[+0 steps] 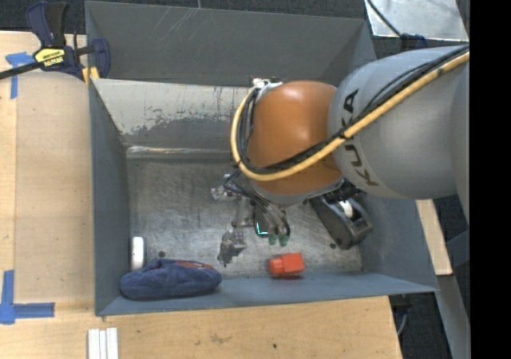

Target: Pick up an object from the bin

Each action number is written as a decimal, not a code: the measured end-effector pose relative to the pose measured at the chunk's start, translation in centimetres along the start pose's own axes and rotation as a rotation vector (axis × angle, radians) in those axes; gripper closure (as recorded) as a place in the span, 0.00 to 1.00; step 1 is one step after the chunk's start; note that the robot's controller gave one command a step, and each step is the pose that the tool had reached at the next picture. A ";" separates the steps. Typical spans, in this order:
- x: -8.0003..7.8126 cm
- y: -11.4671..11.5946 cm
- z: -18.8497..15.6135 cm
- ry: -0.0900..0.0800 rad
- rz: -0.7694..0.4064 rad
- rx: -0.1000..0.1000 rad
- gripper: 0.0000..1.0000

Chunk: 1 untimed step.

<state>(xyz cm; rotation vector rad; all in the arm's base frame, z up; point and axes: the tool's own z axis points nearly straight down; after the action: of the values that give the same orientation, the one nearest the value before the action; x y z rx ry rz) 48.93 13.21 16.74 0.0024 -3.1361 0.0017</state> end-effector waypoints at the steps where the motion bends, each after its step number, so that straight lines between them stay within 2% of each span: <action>1: -0.7 5.1 8.3 -0.022 -0.201 0.000 0.00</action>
Offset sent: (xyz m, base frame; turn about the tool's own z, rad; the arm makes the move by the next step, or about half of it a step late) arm 0.0007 0.0512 -0.0858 -0.2005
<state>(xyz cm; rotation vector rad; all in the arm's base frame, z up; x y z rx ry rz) 49.58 18.27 8.47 0.3193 -3.1414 0.0003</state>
